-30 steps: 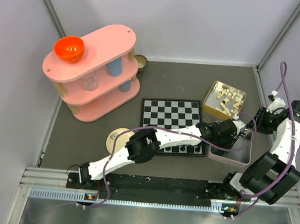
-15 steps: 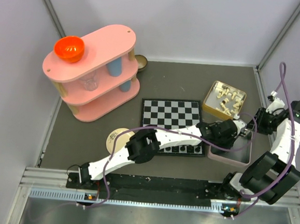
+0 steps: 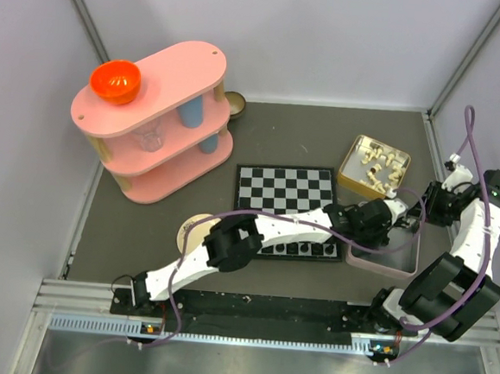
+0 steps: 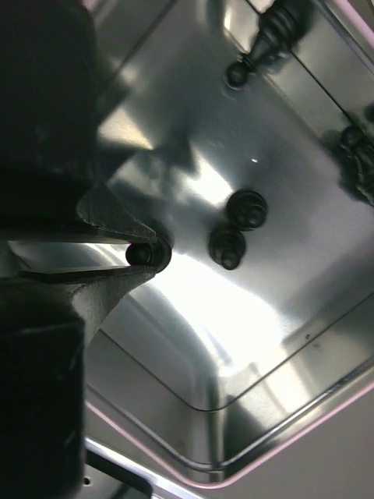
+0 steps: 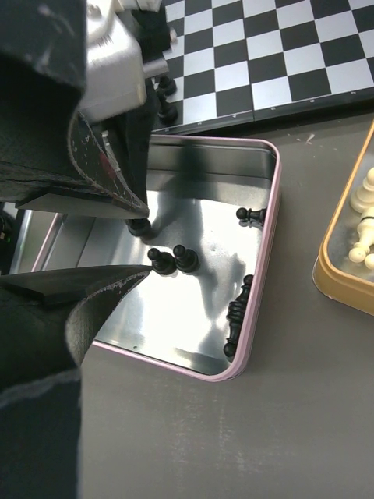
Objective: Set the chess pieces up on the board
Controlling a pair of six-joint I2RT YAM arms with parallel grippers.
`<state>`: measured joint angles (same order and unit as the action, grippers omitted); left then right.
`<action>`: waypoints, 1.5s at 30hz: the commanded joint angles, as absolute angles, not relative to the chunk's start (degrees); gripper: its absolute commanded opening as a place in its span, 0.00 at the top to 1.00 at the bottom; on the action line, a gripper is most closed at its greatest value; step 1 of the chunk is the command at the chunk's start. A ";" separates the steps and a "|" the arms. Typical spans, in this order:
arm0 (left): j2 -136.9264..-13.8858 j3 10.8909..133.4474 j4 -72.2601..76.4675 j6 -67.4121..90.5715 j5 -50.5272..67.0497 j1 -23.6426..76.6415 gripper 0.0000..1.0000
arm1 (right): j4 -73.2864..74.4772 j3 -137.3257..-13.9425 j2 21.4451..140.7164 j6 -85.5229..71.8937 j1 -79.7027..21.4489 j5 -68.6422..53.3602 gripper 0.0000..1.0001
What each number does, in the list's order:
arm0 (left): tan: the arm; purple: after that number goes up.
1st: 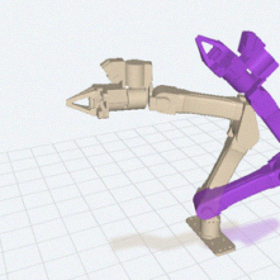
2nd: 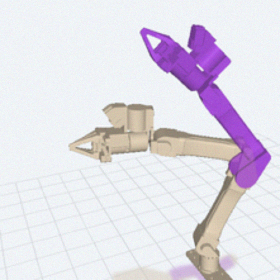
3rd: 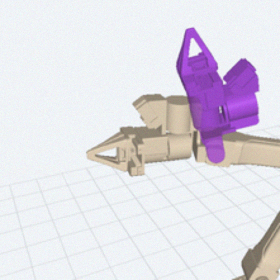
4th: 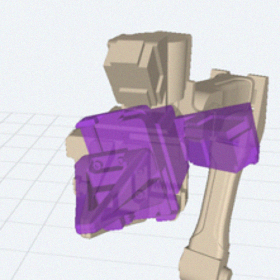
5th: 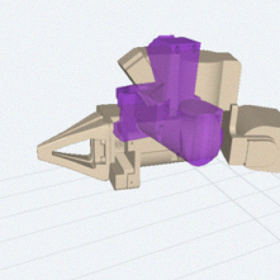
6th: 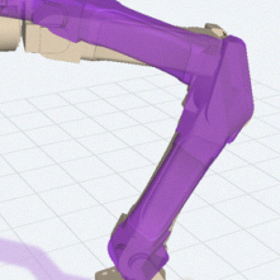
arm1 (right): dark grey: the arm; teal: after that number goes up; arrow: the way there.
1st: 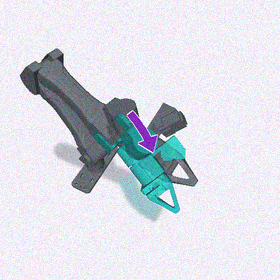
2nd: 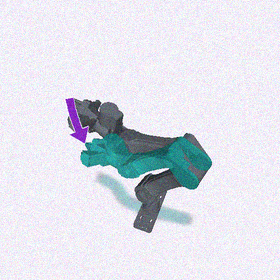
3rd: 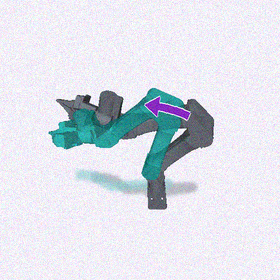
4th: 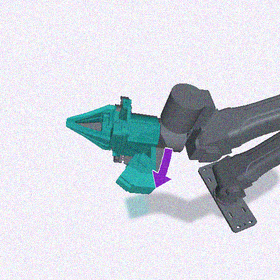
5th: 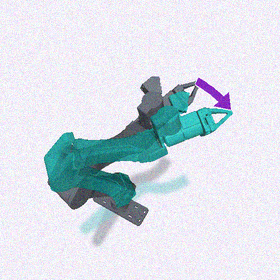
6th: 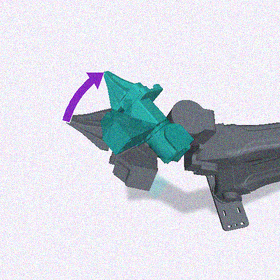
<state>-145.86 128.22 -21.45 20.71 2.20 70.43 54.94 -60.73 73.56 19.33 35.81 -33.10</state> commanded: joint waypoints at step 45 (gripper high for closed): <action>-104.85 78.57 -21.44 23.91 -0.27 58.71 0.96 | 51.68 -55.37 71.81 20.57 36.56 -36.65 0.70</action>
<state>-104.07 78.00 -21.32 22.87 -1.58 58.54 53.08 -55.48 73.45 20.32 35.81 -35.88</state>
